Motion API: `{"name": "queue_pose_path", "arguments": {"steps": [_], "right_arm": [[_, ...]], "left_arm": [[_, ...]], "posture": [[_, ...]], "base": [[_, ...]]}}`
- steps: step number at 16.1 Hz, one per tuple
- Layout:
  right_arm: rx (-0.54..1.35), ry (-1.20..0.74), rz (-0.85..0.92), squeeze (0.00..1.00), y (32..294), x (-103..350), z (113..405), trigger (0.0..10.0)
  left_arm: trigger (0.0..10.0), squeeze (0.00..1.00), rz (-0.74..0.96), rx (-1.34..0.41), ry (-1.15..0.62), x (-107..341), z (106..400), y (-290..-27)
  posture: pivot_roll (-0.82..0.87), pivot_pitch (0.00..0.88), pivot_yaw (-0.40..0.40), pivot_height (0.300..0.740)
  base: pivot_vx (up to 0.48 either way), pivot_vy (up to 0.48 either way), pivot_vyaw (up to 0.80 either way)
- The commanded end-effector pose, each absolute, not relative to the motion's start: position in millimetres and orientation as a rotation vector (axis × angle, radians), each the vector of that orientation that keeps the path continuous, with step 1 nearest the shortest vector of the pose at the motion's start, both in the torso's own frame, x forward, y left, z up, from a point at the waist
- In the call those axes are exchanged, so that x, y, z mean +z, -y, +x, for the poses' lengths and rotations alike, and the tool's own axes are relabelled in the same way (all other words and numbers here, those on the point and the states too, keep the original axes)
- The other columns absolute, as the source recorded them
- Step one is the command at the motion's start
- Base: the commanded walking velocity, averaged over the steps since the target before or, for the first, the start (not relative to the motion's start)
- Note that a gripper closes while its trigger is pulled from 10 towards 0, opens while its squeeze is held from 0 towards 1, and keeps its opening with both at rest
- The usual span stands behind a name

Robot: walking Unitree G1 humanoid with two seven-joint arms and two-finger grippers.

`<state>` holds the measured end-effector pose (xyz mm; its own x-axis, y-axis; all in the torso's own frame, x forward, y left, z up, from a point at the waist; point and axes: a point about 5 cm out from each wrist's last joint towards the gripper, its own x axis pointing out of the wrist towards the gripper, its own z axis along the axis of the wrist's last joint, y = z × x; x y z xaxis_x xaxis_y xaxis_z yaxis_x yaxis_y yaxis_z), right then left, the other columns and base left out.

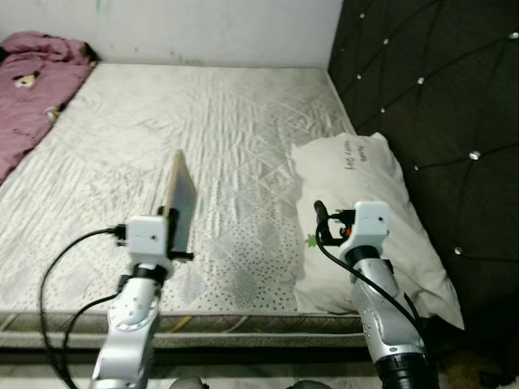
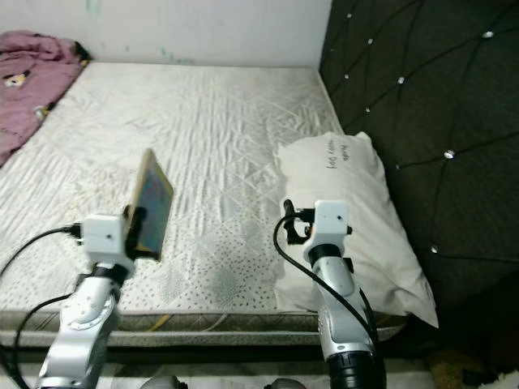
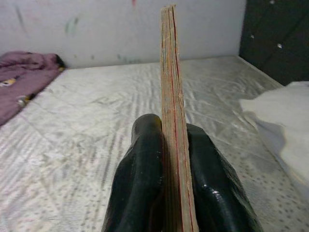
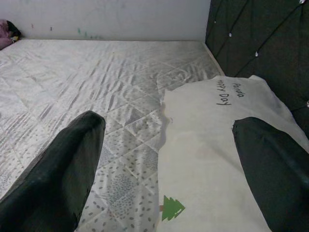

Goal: Clean up the room

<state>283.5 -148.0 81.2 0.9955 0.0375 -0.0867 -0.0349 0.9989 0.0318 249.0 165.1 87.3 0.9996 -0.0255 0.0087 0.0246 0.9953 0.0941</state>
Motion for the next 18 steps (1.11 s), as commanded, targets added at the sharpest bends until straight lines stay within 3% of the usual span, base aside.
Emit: {"name": "queue_pose_path", "arguments": {"steps": [1, 12, 18], "right_arm": [[0.035, -0.08, 0.036, 0.0, 149.1, 84.8, 283.4, 10.0], [0.048, -0.096, 0.046, 0.0, 145.7, 83.4, 281.4, 10.0], [0.056, -0.098, 0.044, 0.0, 145.4, 83.8, 281.9, 10.0]], "left_arm": [[10.0, 0.0, 0.106, -0.014, 0.083, 100.7, 249.8, -166.1], [10.0, 0.0, 0.096, -0.011, 0.058, 99.2, 251.2, -168.5], [10.0, 0.0, 0.097, -0.007, 0.054, 99.0, 251.8, -167.9]], "posture": [[0.02, 0.0, -0.013, 0.74], [0.02, 0.0, -0.009, 0.74], [0.01, 0.0, -0.011, 0.679]], "base": [[0.0, 0.0, 0.0], [0.0, 0.0, 0.0], [0.0, 0.0, 0.0]]}}
